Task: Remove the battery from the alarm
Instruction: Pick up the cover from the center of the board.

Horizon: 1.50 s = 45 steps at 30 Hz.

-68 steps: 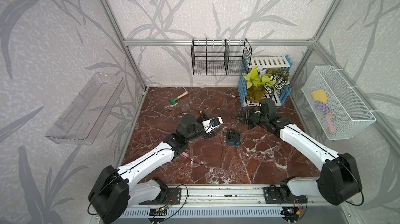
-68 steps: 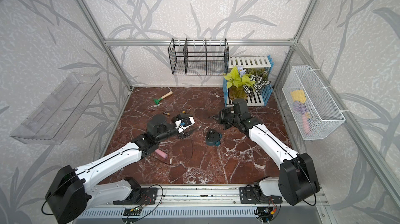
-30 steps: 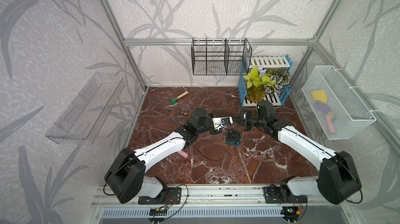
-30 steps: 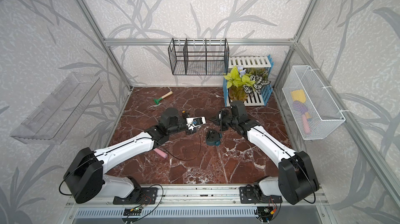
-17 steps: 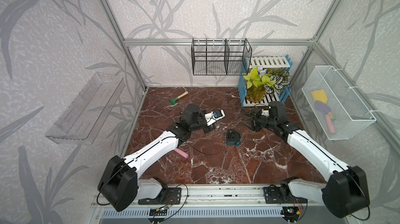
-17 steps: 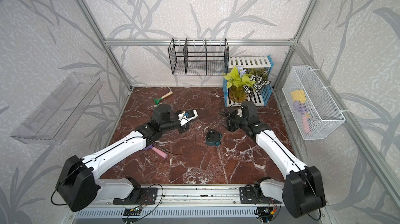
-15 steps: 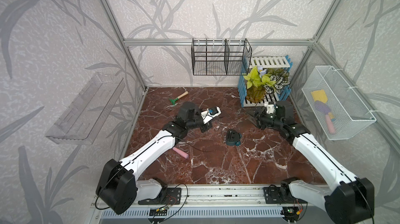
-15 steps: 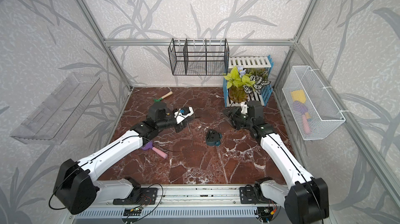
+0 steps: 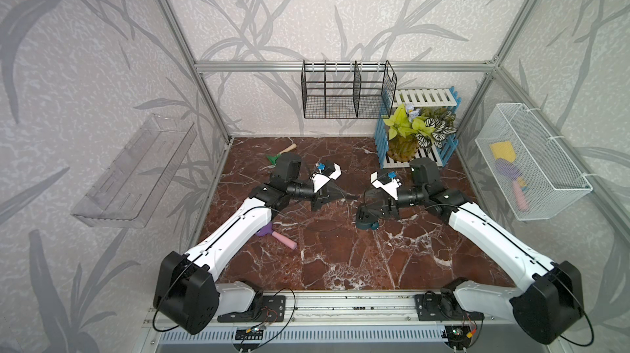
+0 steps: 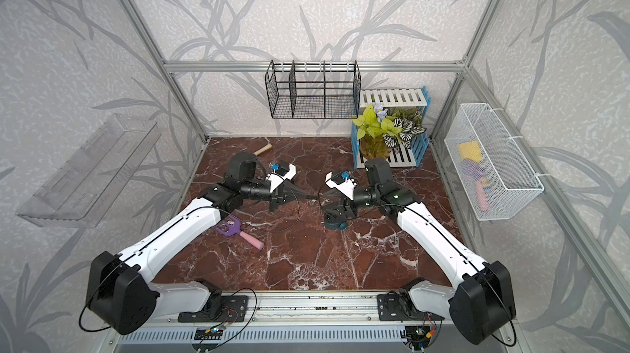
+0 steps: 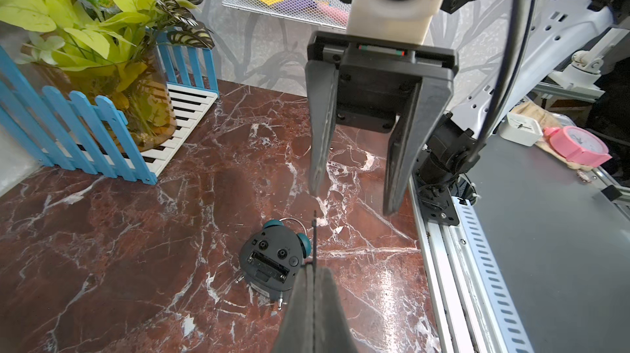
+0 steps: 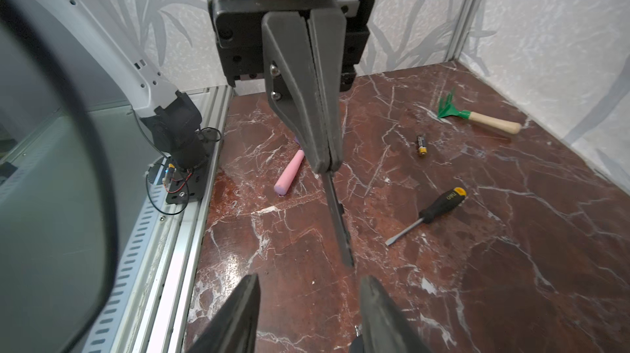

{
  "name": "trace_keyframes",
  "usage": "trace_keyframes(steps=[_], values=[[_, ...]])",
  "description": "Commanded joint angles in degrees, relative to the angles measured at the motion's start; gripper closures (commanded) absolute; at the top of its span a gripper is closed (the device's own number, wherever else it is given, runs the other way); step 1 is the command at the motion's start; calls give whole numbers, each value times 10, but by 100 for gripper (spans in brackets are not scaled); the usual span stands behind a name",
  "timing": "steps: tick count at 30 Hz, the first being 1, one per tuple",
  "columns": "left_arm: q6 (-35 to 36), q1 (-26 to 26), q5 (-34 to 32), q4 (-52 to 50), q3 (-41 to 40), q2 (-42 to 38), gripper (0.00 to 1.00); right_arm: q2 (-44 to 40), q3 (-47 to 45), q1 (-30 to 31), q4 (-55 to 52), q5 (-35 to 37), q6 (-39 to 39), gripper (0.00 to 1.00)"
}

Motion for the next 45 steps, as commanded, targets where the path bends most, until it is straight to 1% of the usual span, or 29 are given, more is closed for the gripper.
trace_keyframes(steps=[1,4,7,15,19,21,24,28,29,31,35,37,38,39,41,42,43,44,45], values=[[-16,-2,30,-2,14,3,100,16,44,15,-69,14,-80,54],[-19,-2,32,1,10,3,100,23,50,20,-66,14,-72,61],[-24,-3,36,8,6,1,100,33,54,26,-63,22,-61,65],[-30,-3,46,17,2,-1,100,58,68,36,-63,61,-30,68],[-34,-3,52,23,-1,-2,100,60,64,37,-57,73,-20,67],[-35,-3,56,24,-3,0,100,60,60,37,-44,87,-4,60],[-37,-3,60,25,-4,4,100,57,54,37,-29,89,5,56],[-40,-3,65,29,-3,8,100,57,54,37,-23,89,4,56],[-41,-2,66,29,-2,10,100,58,55,37,-25,86,3,58],[-42,-3,65,30,-2,11,100,61,58,37,-29,73,-2,64],[-50,-3,59,36,-1,12,100,57,59,37,-39,56,-16,81],[-60,-3,52,46,-2,11,100,52,55,37,-45,46,-23,86],[-72,-2,45,57,-2,11,95,48,54,37,-45,41,-22,88],[-88,-1,40,72,-4,9,88,44,52,36,-42,33,-17,89],[-129,5,26,120,-12,4,69,35,47,34,-29,23,14,91],[-169,12,12,167,-18,-2,57,29,38,30,-10,12,45,92],[-219,19,0,215,-33,-10,53,23,28,24,18,3,89,94],[-273,24,-18,304,-52,-22,49,17,12,20,58,-8,145,95],[-345,29,-41,385,-84,-34,44,10,-6,15,94,-17,203,95]])
